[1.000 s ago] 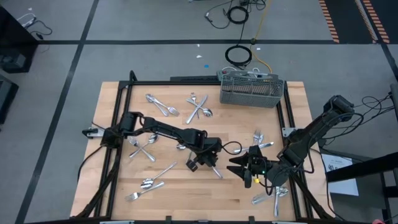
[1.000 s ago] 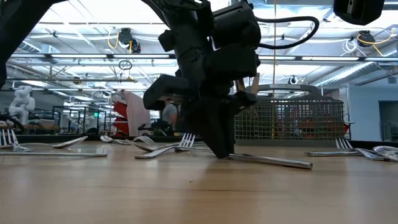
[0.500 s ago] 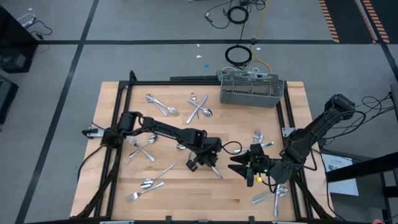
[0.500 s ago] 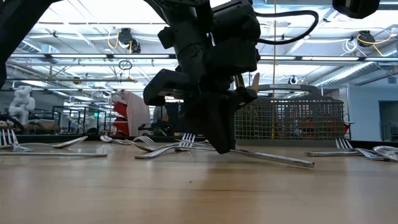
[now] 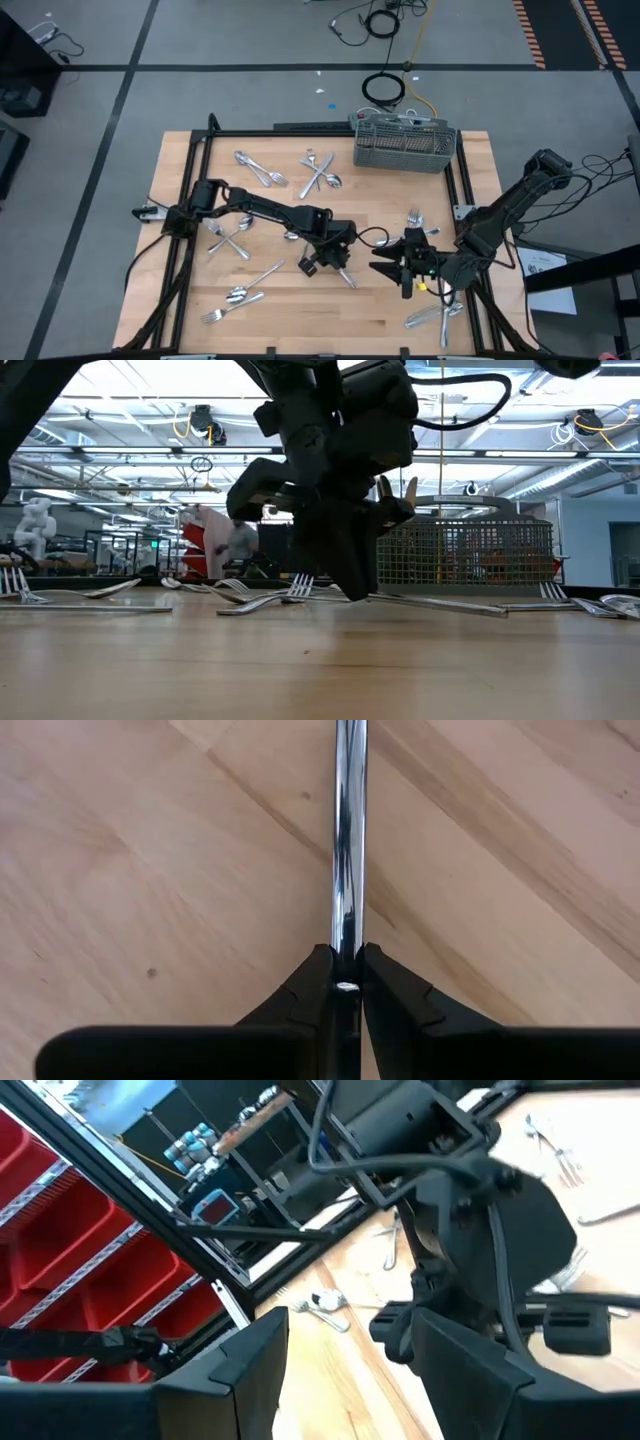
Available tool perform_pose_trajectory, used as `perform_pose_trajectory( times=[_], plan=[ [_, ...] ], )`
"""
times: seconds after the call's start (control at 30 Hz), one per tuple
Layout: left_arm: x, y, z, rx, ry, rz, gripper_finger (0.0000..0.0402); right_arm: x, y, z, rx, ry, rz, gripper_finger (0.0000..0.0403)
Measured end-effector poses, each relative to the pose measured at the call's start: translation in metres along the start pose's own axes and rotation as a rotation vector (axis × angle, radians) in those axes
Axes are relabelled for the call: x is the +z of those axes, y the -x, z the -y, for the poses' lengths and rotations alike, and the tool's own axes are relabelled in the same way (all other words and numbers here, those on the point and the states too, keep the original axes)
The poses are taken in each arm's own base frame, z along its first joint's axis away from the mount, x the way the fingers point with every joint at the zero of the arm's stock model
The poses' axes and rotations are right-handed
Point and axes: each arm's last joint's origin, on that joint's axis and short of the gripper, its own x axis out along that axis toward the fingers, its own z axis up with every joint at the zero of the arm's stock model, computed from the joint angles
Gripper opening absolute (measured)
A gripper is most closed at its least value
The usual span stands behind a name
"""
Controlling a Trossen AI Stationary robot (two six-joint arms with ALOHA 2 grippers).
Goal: Sort silverware
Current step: Put the silver knife into the silverware basket
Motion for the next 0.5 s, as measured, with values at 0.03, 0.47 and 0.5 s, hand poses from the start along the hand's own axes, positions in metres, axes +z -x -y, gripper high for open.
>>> perform_pose_trajectory(
  times=[0.03, 0.47, 0.5],
  plan=[
    [0.000, 0.002, 0.000, 0.000, 0.001, 0.000, 0.0056, 0.002, 0.001, 0.000, 0.005, 0.007, 0.004, 0.0203],
    [0.004, 0.057, -0.020, -0.040, 0.192, 0.172, 0.0056, 0.037, 0.023, -0.008, 0.104, 0.117, 0.115, 0.0203],
    [0.002, 0.060, -0.023, -0.081, 0.228, 0.209, 0.0056, 0.041, 0.025, -0.009, 0.116, 0.130, 0.128, 0.0203]
  ],
)
